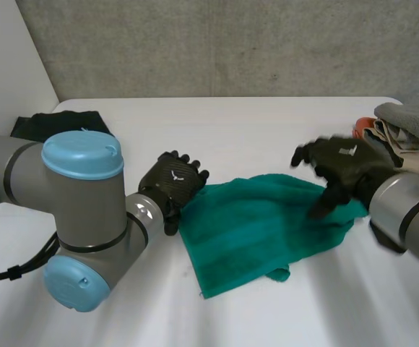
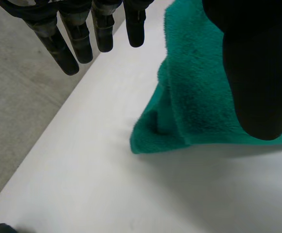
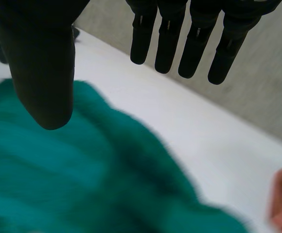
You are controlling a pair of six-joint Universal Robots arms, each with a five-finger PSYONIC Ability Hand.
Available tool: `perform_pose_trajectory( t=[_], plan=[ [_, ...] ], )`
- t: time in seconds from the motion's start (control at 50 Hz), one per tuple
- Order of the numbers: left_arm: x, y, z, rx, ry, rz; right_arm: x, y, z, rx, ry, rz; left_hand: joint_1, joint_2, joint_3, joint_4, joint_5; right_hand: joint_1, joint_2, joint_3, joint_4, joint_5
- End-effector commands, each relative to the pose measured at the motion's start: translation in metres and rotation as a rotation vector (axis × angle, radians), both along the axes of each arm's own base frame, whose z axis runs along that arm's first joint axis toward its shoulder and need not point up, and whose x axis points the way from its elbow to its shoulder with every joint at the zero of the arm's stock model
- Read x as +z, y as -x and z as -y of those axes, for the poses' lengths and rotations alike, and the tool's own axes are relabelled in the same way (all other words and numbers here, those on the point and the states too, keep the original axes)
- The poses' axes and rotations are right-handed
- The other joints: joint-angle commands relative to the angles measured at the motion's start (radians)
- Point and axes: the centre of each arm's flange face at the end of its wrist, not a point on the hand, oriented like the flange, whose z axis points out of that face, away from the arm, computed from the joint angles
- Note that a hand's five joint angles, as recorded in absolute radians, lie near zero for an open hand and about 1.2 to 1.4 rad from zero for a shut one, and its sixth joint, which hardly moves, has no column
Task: Fold the laundry.
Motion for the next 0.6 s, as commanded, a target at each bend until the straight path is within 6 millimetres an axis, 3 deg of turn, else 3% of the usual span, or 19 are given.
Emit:
perform_pose_trajectory(
  t=[0.02, 0.16, 0.48, 0.54, 0.6],
  plan=[
    [0.011, -0.004, 0.006, 0.018, 0.019, -0.037, -0.045, -0.021, -0.035, -0.003, -0.174, 0.053, -0.022, -0.028, -0.034, -0.029, -0.049, 0.001, 0.011, 0.003, 0.012, 0.037],
    [0.017, -0.008, 0.012, 0.044, 0.021, -0.089, -0.077, -0.045, -0.042, 0.004, -0.089, 0.008, -0.022, -0.028, -0.034, -0.029, -0.049, 0.001, 0.011, 0.002, 0.012, 0.037],
    [0.019, -0.015, 0.021, 0.07, 0.017, -0.106, -0.117, -0.087, -0.041, 0.095, -0.026, -0.082, -0.022, -0.028, -0.034, -0.029, -0.049, 0.025, 0.034, 0.026, 0.035, 0.061],
    [0.019, -0.017, 0.023, 0.075, 0.016, -0.108, -0.12, -0.091, -0.038, 0.089, -0.005, -0.092, -0.022, -0.028, -0.034, -0.029, -0.049, 0.118, 0.128, 0.12, 0.129, 0.154],
    [0.02, -0.018, 0.026, 0.08, 0.016, -0.114, -0.124, -0.096, -0.033, 0.088, 0.024, -0.095, -0.022, -0.028, -0.034, -0.029, -0.049, 0.373, 0.383, 0.374, 0.384, 0.409]
  ],
)
